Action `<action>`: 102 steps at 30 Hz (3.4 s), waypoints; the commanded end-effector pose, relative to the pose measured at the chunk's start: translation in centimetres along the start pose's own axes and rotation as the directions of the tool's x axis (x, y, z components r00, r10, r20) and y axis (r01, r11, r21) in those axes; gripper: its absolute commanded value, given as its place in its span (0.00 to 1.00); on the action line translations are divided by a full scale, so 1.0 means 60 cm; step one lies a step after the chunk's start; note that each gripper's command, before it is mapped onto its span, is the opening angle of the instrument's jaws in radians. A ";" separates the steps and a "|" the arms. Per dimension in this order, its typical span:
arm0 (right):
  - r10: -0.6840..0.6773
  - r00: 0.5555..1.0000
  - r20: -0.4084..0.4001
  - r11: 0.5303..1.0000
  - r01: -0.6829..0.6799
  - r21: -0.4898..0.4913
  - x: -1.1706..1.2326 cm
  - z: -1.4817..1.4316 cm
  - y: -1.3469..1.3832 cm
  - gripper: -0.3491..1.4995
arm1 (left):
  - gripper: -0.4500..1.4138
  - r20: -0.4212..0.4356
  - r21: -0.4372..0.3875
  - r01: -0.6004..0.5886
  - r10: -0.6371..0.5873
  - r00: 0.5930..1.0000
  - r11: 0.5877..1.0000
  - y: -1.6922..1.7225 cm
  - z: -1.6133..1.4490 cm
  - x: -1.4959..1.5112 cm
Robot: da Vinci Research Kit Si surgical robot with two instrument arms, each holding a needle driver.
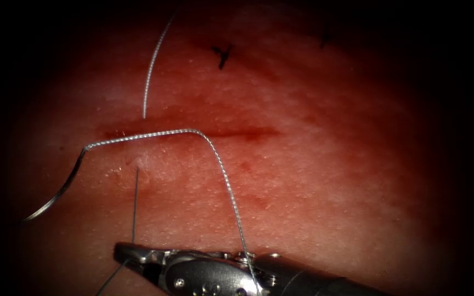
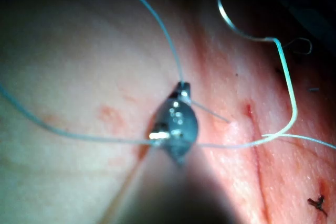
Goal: Wound Closure
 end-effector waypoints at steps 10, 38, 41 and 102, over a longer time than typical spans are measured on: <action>0.041 0.998 0.047 0.996 -0.037 -0.078 -0.0069 0.0083 0.0119 0.84 | 0.00 -0.002 -0.001 -0.001 0.001 1.000 1.000 -0.0004 0.0010 -0.0008; -0.025 0.999 -0.042 1.000 0.026 0.011 -0.0056 0.0043 0.0014 0.00 | 0.00 -0.001 -0.001 0.000 0.000 1.000 1.000 -0.0003 0.0009 -0.0005; -0.037 0.997 -0.062 0.999 0.039 0.027 -0.0034 0.0029 -0.0008 0.00 | 0.00 -0.001 0.000 -0.001 0.001 1.000 1.000 -0.0003 0.0009 -0.0005; -0.074 0.991 -0.114 0.996 0.079 0.035 -0.0077 0.0064 0.0038 0.00 | 0.00 -0.001 0.002 -0.002 0.002 1.000 1.000 -0.0001 0.0013 -0.0006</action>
